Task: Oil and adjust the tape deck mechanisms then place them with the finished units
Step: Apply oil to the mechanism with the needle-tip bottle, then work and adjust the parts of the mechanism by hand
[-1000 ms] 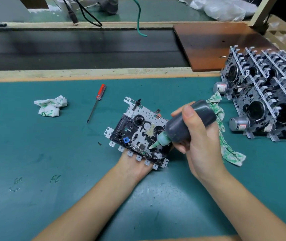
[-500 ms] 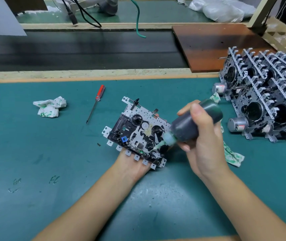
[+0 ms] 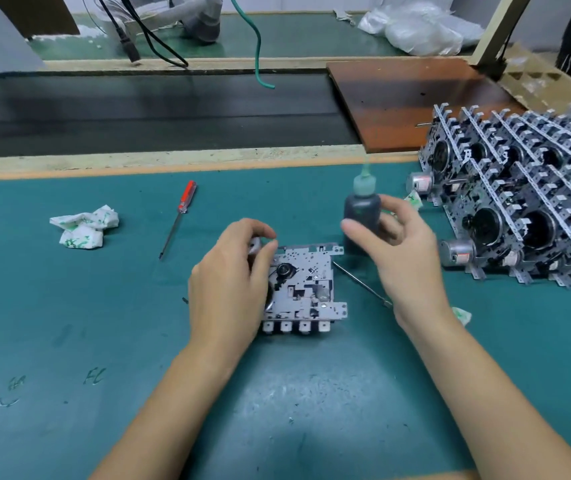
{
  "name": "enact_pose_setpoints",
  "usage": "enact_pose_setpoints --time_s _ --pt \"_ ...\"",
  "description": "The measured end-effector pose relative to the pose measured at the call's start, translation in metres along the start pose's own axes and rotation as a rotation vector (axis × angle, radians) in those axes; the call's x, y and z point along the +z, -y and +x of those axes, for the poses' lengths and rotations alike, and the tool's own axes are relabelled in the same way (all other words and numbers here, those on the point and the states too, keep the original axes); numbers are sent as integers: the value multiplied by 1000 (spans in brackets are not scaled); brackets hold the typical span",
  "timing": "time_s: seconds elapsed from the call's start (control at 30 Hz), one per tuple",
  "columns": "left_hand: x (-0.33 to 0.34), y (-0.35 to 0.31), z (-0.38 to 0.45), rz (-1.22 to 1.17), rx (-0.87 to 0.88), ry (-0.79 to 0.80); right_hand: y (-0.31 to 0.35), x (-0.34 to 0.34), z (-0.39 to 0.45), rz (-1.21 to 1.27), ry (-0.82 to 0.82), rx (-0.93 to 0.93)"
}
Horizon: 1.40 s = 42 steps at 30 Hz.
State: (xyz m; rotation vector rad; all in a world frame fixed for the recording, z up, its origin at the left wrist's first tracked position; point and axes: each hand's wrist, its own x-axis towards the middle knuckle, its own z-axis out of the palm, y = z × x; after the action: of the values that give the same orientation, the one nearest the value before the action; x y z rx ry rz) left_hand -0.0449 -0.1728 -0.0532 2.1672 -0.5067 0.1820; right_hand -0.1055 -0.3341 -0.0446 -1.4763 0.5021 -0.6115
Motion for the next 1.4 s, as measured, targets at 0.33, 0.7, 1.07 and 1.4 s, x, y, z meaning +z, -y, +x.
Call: enact_pose_setpoints --time_s 0.33,0.7,1.07,1.4 --pt "-10 5 9 56 40 209 -11 -2 5 -312 -139 -265" --pt "-22 28 27 -209 3 472 19 8 -14 -1405 860 -490" --pt "-30 29 27 -542 -150 483 38 14 -16 -1254 901 -506" --pt "-14 16 -2 -1593 -738 1021 14 15 -47 322 1059 435"
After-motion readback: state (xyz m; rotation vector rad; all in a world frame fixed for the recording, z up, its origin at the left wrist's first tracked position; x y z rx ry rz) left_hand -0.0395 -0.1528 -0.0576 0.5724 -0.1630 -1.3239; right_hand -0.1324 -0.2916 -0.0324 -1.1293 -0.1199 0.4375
